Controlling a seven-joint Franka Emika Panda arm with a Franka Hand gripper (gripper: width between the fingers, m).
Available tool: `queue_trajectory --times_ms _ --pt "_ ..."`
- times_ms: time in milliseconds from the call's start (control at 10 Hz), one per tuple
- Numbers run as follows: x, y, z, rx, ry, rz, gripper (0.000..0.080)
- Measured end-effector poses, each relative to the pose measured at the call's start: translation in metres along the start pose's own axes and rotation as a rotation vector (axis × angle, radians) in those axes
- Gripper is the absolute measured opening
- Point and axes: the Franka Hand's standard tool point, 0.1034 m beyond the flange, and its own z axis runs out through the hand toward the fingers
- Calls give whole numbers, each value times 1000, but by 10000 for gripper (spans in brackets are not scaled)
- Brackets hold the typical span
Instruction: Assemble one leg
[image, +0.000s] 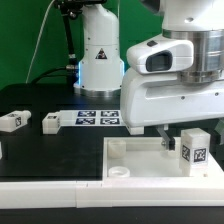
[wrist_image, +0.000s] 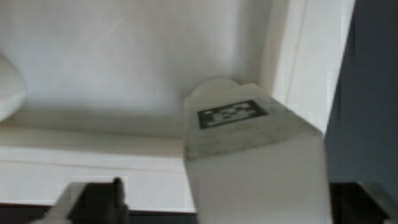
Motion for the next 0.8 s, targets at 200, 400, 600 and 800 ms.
queue_trajectory --times_ms 200,400,600,800 --pt "0 0 0 0 0 29 290" --pt "0 1 1 19 -1 258 290" --pt "1 5 0 50 -7 530 290" --pt "1 6 0 52 -13 811 290"
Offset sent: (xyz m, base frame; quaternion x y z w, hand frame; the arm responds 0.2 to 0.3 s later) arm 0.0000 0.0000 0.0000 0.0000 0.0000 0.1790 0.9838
